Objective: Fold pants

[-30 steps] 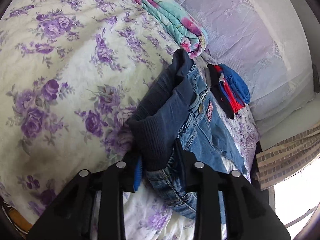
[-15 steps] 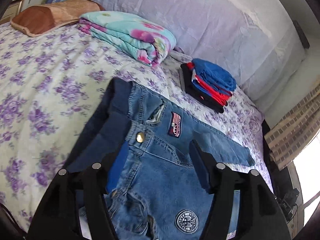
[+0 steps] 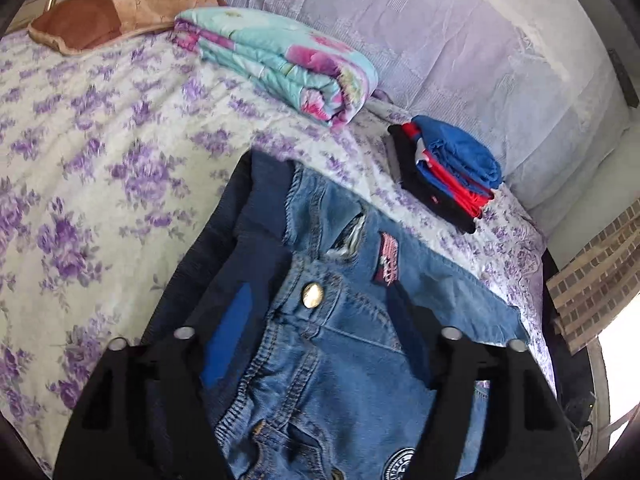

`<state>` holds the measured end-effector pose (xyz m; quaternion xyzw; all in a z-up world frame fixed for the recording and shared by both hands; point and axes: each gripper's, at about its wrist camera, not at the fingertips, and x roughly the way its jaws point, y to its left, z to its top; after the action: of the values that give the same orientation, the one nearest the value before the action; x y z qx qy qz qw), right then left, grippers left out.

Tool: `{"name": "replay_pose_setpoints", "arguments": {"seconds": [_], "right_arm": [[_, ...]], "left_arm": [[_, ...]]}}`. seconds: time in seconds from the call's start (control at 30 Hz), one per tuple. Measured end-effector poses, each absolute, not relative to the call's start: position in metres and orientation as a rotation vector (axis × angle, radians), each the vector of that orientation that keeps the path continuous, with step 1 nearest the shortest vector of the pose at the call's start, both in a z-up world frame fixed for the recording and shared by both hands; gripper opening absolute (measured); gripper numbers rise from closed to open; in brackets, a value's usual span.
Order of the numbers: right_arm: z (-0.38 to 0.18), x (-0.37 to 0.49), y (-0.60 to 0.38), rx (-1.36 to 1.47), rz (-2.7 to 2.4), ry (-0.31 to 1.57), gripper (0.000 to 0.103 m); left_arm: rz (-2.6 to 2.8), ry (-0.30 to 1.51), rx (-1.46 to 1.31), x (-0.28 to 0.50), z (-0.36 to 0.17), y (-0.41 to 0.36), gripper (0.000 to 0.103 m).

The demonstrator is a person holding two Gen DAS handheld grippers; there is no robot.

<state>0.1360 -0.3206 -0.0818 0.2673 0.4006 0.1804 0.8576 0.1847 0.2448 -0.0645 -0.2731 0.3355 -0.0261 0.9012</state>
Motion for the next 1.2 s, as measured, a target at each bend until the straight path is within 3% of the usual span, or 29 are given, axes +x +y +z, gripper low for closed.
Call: {"name": "replay_pose_setpoints", "arguments": {"seconds": [0.13,0.37,0.6,0.63,0.83,0.97,1.2], "right_arm": [[-0.051,0.163,-0.305,0.514,0.412,0.8,0.063],[-0.032,0.256,-0.267,0.491,0.428,0.788,0.067],[-0.091,0.337,-0.258,0.518,0.35,0.928,0.069],[-0.108,0.342,-0.261,0.54,0.352,0.956,0.069],[-0.088,0.317,-0.264,0.539,0.44,0.778,0.07],[-0.074,0.308,-0.264,0.508,0.464,0.707,0.086],[-0.098,0.32,-0.273,0.629,0.457,0.827,0.087]], "left_arm": [[-0.095,0.672,-0.473,0.198,-0.038,0.224,0.084],[-0.119,0.761,-0.558,0.266,-0.044,0.216,0.086],[-0.021,0.877,-0.483,0.319,-0.097,0.217,0.088],[-0.045,0.852,-0.423,0.321,-0.099,0.21,0.097],[-0.009,0.671,-0.203,0.296,-0.08,0.176,0.098],[-0.011,0.475,-0.297,0.268,-0.059,0.197,0.098],[-0.09,0.576,-0.693,0.289,-0.082,0.254,0.098]]}}
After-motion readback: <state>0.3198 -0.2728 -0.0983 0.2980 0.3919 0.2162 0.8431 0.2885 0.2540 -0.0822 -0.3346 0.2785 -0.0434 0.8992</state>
